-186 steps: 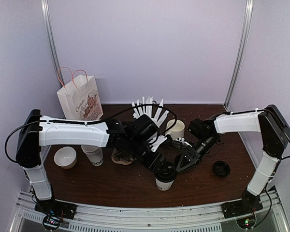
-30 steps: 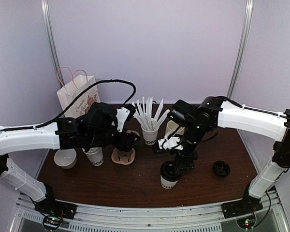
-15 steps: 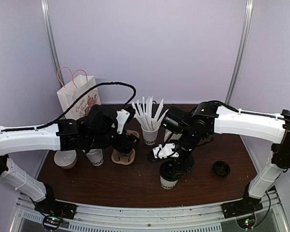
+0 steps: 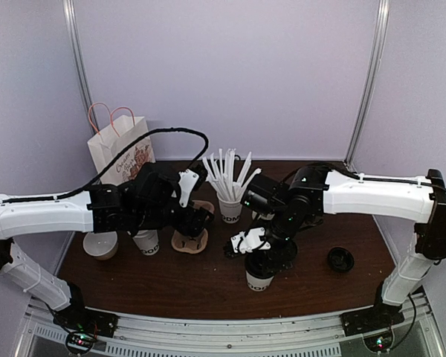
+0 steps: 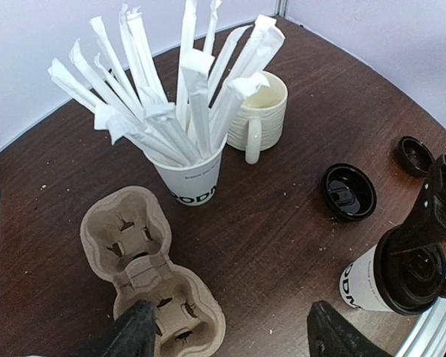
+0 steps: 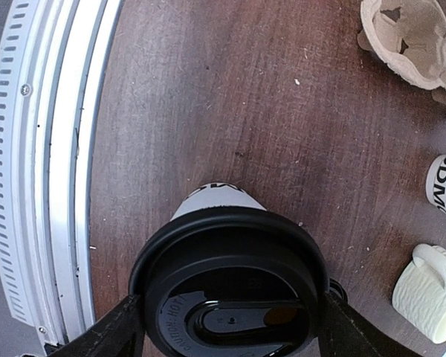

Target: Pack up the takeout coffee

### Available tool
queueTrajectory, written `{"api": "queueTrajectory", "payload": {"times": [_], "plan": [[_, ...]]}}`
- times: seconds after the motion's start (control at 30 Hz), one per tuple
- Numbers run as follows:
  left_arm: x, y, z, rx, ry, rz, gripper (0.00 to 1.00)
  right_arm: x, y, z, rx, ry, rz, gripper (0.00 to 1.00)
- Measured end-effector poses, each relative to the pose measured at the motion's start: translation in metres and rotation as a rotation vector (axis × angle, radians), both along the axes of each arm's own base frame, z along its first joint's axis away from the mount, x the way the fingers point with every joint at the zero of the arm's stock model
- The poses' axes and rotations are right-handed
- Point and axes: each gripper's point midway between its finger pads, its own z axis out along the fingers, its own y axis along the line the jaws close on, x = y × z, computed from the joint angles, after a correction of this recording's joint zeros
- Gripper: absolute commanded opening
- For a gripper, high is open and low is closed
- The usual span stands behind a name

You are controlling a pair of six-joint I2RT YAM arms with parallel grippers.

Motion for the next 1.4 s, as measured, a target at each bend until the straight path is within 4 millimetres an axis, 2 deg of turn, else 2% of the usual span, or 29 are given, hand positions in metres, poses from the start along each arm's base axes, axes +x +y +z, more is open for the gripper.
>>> {"api": "queueTrajectory", "payload": {"times": [0.13, 0.37, 0.53, 0.6, 0.73, 0.97, 1.17, 1.4], "plan": [[0.0, 0.001, -0.002, 0.002, 0.003, 0.002, 0.73, 0.002, 0.0, -0.001, -0.004, -0.018, -0.004, 0.71], [0.0, 0.001, -0.002, 0.002, 0.003, 0.002, 0.73, 0.0, -0.003, 0.0, -0.021, -0.011, -0.005, 0.69], [0.002, 0.002, -0.002, 0.006, 0.0, 0.002, 0.73, 0.005, -0.013, 0.017, -0.023, -0.012, -0.031, 0.69], [0.004, 0.001, -0.003, 0.014, -0.002, -0.001, 0.73, 0.015, -0.022, 0.028, -0.006, -0.021, -0.069, 0.69], [0.007, -0.004, -0.003, 0.031, -0.012, -0.013, 0.75, 0.049, -0.055, 0.048, 0.033, -0.038, -0.214, 0.69], [0.013, -0.008, -0.004, 0.058, -0.02, -0.022, 0.77, 0.109, -0.132, 0.068, 0.062, -0.079, -0.516, 0.69], [0.017, -0.012, 0.002, 0.073, -0.033, -0.034, 0.78, 0.143, -0.19, 0.067, 0.005, -0.128, -0.694, 0.69], [0.017, -0.012, 0.01, 0.107, -0.05, -0.057, 0.78, 0.184, -0.236, 0.065, -0.007, -0.156, -0.853, 0.7]]}}
